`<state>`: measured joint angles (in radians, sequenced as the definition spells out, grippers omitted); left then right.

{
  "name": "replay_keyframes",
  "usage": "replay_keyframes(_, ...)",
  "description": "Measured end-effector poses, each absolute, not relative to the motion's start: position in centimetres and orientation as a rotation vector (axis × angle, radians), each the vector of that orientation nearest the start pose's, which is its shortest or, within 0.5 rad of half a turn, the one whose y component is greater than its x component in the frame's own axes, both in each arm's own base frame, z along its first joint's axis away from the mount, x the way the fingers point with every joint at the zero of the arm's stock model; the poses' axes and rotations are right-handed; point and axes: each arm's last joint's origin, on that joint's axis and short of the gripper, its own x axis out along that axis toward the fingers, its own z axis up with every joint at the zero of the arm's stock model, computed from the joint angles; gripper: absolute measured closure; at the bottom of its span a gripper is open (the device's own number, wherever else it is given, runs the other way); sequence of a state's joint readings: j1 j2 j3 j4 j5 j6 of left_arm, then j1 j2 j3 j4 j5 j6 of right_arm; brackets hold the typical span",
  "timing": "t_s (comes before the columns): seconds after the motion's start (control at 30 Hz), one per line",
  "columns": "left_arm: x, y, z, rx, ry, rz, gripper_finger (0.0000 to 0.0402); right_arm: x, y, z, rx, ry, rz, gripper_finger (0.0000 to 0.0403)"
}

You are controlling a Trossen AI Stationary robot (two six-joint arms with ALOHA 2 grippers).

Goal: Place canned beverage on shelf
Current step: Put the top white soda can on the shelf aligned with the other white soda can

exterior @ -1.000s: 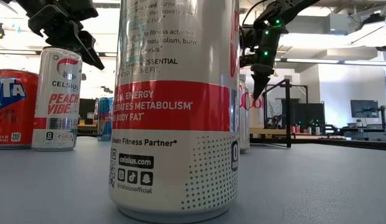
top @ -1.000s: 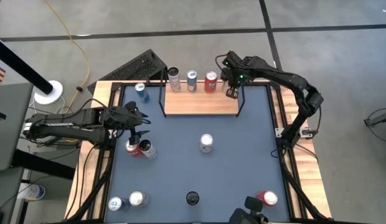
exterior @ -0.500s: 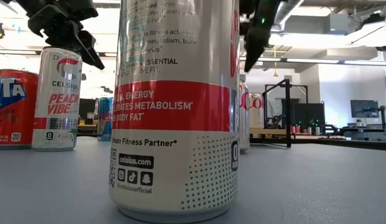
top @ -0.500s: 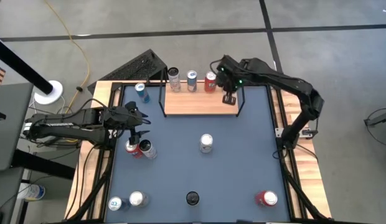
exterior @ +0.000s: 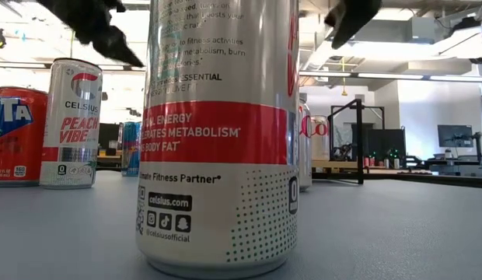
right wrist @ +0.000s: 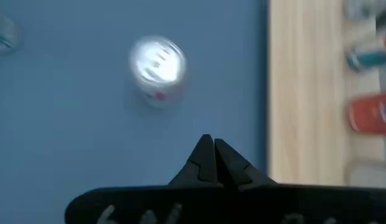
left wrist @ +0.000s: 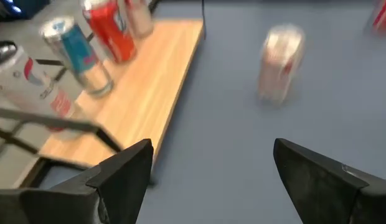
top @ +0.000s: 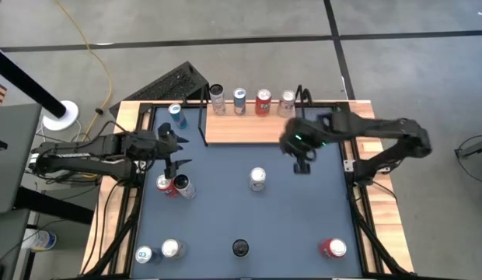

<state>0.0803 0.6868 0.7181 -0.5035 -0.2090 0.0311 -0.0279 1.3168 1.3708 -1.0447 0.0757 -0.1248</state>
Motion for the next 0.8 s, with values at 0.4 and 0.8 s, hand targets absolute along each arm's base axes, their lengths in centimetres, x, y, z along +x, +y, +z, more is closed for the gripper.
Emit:
replay_keyframes(0.4, 14.7, -0.4, 32.4, -0.3, 0.351, 0.05, 0.0079, 21.7, 7.4, 27.7, -0.156, 0.264, 0.138, 0.0403)
replay_keyframes(0.8, 14.6, -1.6, 31.6, -0.276, 0.383, 0.259, 0.0079, 21.2, 12.1, 21.2, -0.168, 0.301, -0.024, 0.0403)
